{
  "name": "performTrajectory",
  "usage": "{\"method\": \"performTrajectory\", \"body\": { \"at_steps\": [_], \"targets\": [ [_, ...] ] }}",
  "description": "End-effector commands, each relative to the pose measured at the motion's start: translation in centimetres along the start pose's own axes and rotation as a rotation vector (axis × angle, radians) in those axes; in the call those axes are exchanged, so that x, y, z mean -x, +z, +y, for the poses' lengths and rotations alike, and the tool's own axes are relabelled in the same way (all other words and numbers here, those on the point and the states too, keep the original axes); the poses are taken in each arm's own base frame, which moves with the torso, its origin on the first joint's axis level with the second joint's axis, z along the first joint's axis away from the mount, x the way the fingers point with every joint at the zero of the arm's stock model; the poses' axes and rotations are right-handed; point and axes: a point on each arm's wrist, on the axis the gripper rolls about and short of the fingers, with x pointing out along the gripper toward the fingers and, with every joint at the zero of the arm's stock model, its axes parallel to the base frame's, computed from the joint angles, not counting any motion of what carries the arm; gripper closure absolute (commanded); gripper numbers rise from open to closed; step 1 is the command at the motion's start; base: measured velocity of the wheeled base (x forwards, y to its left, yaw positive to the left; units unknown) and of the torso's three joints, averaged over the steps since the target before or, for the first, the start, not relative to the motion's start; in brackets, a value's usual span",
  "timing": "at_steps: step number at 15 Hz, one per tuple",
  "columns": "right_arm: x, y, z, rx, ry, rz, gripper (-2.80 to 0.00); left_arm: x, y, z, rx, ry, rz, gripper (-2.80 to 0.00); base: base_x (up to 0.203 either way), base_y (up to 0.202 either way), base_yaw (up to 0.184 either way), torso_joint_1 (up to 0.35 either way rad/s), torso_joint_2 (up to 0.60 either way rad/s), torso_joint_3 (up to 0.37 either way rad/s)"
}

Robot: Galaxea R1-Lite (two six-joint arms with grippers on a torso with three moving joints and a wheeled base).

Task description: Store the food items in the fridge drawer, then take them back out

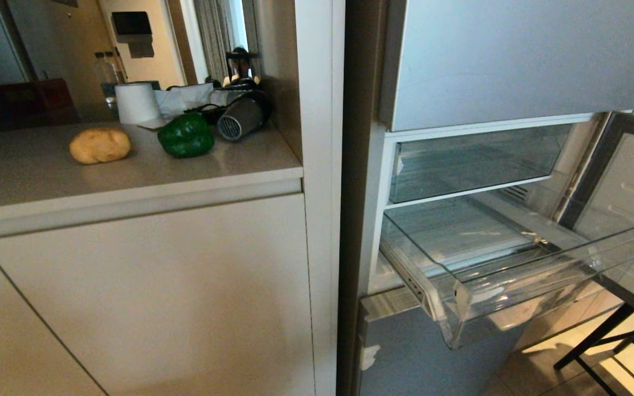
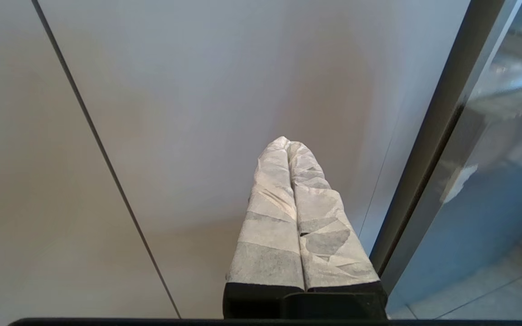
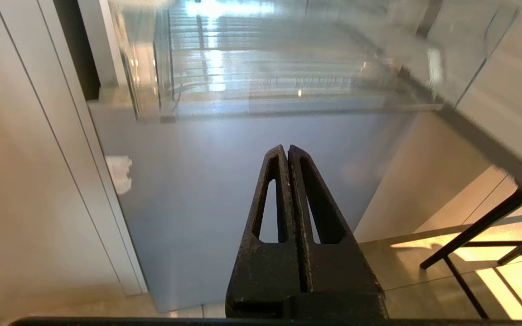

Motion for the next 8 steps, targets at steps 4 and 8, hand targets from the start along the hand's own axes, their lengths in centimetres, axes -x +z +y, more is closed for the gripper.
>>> {"method": "performTrajectory", "body": {
  "at_steps": [4,8],
  "targets": [
    [-0.02,0.01,0.0,-0.032,0.0,0.001,0.0,-0.06,-0.3,0.0,0.0,0.0,0.009,0.0,0.0,0.0,0.0,0.249,-0.61,-0.372],
    [-0.02,0.01,-0.01,-0.043,-0.005,0.001,0.0,-0.06,-0.3,0.0,0.0,0.0,0.009,0.0,0.0,0.0,0.0,0.178,-0.43,-0.254]
  ]
}}
